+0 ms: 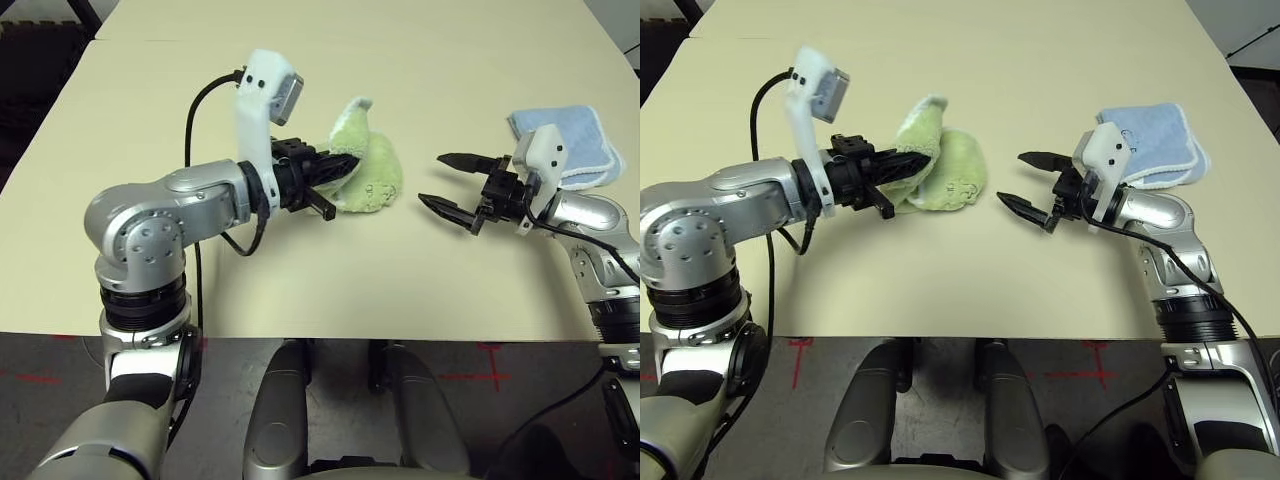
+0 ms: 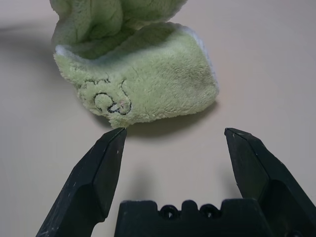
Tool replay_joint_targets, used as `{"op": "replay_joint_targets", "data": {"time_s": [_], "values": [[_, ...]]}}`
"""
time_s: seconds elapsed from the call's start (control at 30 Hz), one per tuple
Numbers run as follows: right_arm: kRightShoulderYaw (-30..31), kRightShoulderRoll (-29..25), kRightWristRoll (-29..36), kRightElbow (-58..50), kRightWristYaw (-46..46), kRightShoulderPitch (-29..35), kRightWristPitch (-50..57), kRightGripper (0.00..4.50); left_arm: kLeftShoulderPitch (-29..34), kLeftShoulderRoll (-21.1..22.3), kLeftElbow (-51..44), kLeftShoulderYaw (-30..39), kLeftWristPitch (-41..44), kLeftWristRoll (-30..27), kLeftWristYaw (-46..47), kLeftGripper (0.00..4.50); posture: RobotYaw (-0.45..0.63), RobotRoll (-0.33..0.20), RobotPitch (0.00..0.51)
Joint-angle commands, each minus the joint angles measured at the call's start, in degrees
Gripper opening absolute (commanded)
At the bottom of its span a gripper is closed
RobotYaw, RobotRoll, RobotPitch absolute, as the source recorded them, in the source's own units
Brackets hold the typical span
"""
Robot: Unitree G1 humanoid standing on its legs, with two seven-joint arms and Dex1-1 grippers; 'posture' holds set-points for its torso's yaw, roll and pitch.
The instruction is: Fold the towel and set it aside.
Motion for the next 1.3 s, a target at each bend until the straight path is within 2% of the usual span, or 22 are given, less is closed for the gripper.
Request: {"op": "replay_joint_targets", "data": {"time_s": [0.03,0.13,0.4,0.63,0.77,1.03,1.07,1.3], "values": [[-1.31,-0.75,-0.25,-1.49,-0.21,1.77,-0.17,4.5,-0.29,-2.16,3.56,-3.46,-3.71,4.06,0.62,0.02,0.0,0.0,0.297],[-1.68,-1.04,-0.15,-3.03,-0.77,3.1,0.33,4.5,-2.29,-6.83,8.24,-7.97,-8.29,9.43,2.56,0.02,-0.01,0.0,0.298],[-1.98,-1.03,-0.17,-4.36,-1.43,3.83,1.14,4.5,-0.91,-10.06,8.79,-10.19,-9.03,12.42,1.52,0.02,-0.03,0.0,0.304],[-2.34,-1.35,-0.15,-5.28,-1.6,4.37,1.91,4.5,0.1,-10.89,8.0,-11.26,-7.08,11.94,-0.45,0.02,-0.03,0.0,0.308],[-2.23,-1.29,-0.24,-5.14,-1.7,4.1,2.0,4.5,0.25,-11.01,7.4,-9.99,-4.9,10.84,-0.96,1.15,-0.03,0.0,0.305],[-1.84,-0.95,-0.36,-4.64,-1.73,3.64,1.75,4.5,-0.47,-10.1,7.67,-8.73,-4.07,11.35,-1.67,4.35,-0.02,0.0,0.301],[-1.77,-0.91,-0.34,-4.57,-1.64,3.55,1.75,4.5,-0.62,-10.03,7.66,-7.99,-3.89,11.09,-1.69,4.46,-0.02,0.0,0.301],[-2.03,-1.34,-0.09,-4.33,-1.19,3.47,1.97,4.5,-1.64,-10.8,6.21,-2.25,-0.78,7.24,-2.13,4.46,-0.01,0.0,0.301]]}}
